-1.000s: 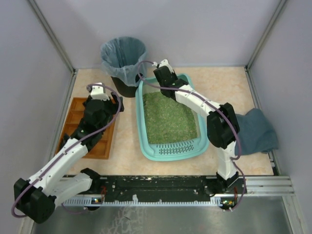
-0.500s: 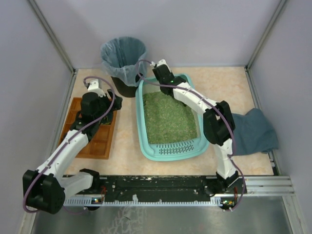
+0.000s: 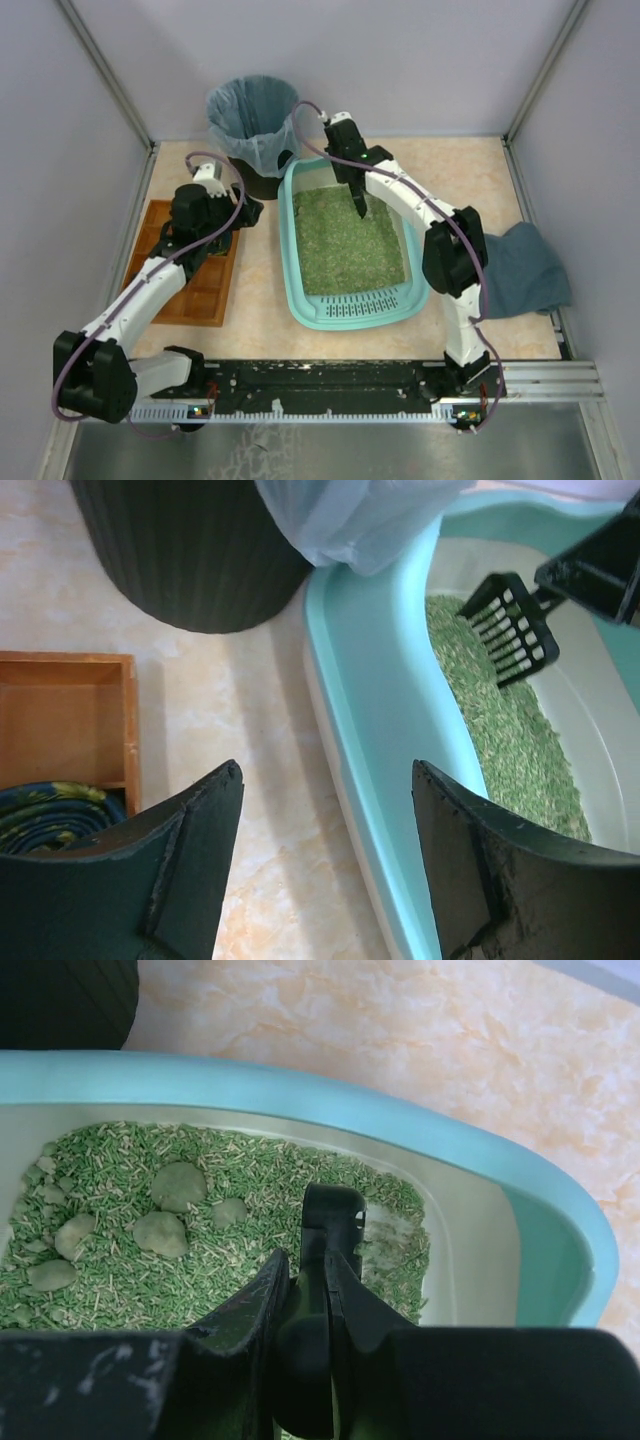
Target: Clean the litter box
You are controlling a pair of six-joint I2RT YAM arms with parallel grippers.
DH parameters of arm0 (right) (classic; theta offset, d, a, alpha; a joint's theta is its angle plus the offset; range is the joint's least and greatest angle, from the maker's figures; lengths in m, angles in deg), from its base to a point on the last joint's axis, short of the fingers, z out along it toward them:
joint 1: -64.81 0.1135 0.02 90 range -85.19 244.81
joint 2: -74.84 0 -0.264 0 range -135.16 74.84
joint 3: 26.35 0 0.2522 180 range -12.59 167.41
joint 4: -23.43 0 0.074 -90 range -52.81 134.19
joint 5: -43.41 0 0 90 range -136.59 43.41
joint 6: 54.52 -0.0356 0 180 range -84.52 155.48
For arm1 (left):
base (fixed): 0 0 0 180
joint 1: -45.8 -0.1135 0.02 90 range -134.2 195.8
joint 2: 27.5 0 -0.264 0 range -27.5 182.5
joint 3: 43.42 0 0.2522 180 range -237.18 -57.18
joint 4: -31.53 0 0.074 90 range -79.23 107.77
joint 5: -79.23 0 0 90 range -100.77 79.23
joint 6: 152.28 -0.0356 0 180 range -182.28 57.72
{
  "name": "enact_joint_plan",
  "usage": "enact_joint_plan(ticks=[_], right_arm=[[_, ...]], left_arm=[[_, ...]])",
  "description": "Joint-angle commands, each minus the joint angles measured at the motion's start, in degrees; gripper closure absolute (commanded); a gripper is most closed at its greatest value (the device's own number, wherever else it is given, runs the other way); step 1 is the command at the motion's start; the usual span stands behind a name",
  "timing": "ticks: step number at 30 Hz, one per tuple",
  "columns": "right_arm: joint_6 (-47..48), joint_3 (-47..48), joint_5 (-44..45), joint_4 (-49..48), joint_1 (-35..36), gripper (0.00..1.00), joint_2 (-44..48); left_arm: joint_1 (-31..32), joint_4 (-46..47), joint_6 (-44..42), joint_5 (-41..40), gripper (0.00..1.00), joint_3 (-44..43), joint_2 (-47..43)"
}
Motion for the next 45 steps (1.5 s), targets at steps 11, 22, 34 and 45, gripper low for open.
enact_joint_plan(ticks=[11, 22, 34, 45], right_arm=[[-21.70, -12.46, -31.16, -13.52, -9.40, 1.00, 7.70], [-28.64, -19.73, -37.06, -22.20, -9.96, 1.00, 7.58], [-33.36, -25.94, -40.72, -30.30, -4.93, 1.00, 6.91], [-33.98, -31.41, -41.85, -34.44, -1.52, 1.00, 9.44]], left_arm=[[0.17, -0.28, -2.86, 17.18, 0.31, -5.92, 8.59], [2.36, -3.19, -4.70, 19.15, 0.38, -8.46, 12.48], [3.94, -5.43, -5.84, 20.57, 0.46, -10.64, 15.91], [4.27, -6.59, -6.09, 20.23, 0.47, -11.44, 17.12]])
